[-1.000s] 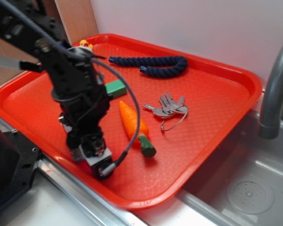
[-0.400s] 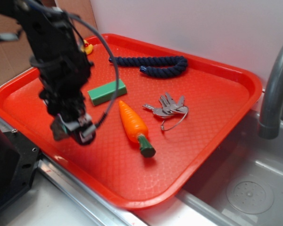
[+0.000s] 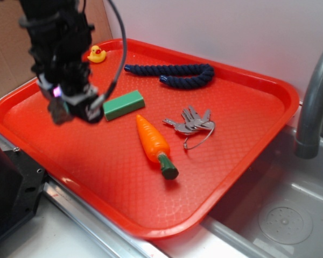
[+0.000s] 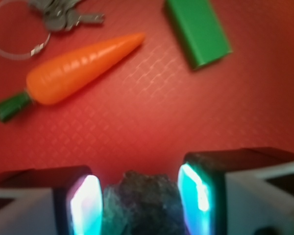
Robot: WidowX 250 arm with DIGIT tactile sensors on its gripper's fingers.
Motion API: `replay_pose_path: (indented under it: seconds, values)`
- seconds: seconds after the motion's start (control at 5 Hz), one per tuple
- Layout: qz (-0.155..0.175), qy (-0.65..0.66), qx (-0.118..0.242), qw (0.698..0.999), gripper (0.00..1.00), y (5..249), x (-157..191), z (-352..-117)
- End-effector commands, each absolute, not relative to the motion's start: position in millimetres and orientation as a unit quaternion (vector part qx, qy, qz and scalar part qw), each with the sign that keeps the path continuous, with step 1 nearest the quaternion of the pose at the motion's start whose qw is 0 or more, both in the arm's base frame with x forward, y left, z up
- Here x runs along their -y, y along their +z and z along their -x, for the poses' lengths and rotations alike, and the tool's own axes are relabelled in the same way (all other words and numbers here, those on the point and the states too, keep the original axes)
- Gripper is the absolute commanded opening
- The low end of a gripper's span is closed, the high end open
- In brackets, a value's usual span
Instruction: Grab the rock.
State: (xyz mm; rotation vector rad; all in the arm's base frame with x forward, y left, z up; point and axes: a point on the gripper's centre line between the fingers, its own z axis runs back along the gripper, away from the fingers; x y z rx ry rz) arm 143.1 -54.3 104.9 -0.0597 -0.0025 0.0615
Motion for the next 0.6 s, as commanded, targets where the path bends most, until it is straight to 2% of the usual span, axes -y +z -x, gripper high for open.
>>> replay_pose_path:
  seconds: [0.0, 0.2, 0.4]
  values:
    - [0.067, 0.213, 0.037, 0.974, 0.0, 175, -6, -171]
    - [0.076, 0.268, 0.077, 0.957, 0.0, 198, -37, -165]
    - [0.074, 0.277, 0.09, 0.954, 0.0, 209, -51, -173]
